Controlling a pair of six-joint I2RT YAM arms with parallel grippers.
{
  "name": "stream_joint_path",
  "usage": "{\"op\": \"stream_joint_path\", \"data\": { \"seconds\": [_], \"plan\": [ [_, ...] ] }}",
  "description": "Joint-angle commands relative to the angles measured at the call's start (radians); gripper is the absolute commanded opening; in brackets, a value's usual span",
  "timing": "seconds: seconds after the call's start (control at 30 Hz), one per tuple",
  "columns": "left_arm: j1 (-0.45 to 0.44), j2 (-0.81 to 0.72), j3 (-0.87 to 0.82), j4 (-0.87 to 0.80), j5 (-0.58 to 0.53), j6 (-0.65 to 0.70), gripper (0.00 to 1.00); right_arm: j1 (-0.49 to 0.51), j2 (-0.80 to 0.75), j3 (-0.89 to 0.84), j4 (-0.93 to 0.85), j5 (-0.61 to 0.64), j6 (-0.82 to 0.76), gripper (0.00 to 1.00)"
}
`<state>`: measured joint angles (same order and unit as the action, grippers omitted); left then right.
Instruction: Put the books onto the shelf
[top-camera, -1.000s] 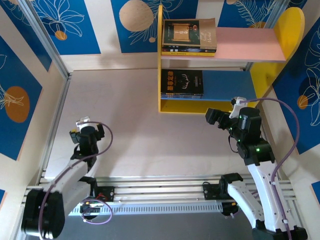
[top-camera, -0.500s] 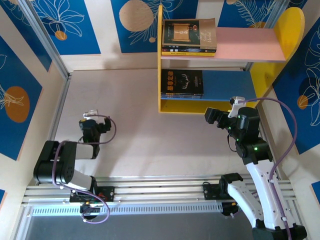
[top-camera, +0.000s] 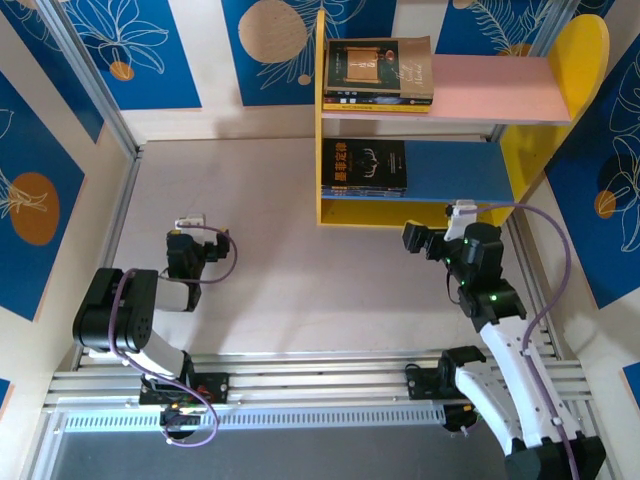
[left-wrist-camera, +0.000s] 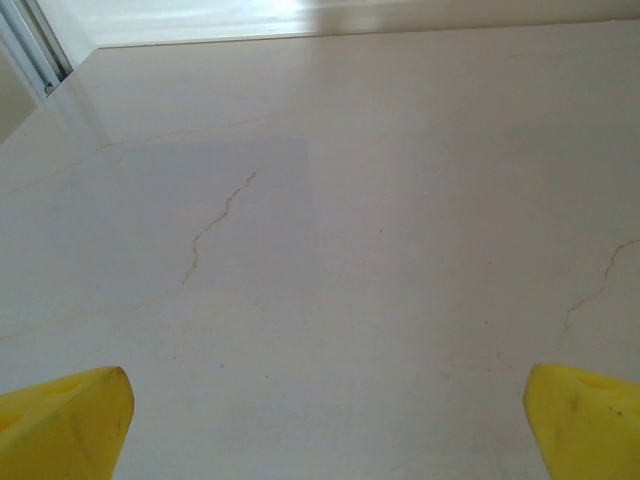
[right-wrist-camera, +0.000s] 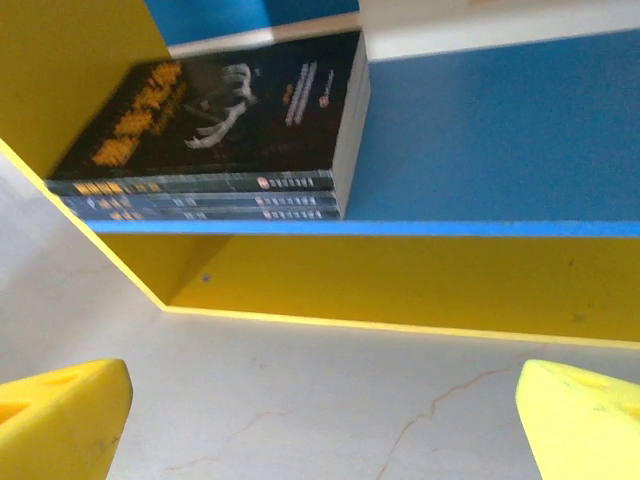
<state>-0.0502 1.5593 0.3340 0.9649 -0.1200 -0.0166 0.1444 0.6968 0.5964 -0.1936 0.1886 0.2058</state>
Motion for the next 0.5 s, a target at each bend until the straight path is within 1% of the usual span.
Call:
{"op": "stream_joint_path", "data": {
  "seconds": [0.0, 0.1, 0.23, 0.3, 0.47],
  "plan": [
    [0.007, 0.0, 0.01, 0.031, 0.025, 0.012, 1.0, -0.005, 0.026, -0.07, 0.226, 0.024, -0.086, 0.99],
    [0.007, 0.002, 0.01, 0.03, 0.025, 0.012, 1.0, -0.026, 0.067, -0.11, 0.301, 0.044, -0.101, 0.99],
    [0.008, 0.002, 0.01, 0.031, 0.026, 0.012, 1.0, -0.076, 0.137, -0.165, 0.423, 0.0, -0.107, 0.99],
    [0.007, 0.002, 0.01, 0.031, 0.026, 0.014, 1.0, -0.098, 0.188, -0.21, 0.533, -0.035, -0.114, 0.99],
    [0.008, 0.002, 0.01, 0.03, 0.03, 0.014, 1.0, -0.148, 0.357, -0.277, 0.781, -0.073, -0.104, 0.99]
  ]
}}
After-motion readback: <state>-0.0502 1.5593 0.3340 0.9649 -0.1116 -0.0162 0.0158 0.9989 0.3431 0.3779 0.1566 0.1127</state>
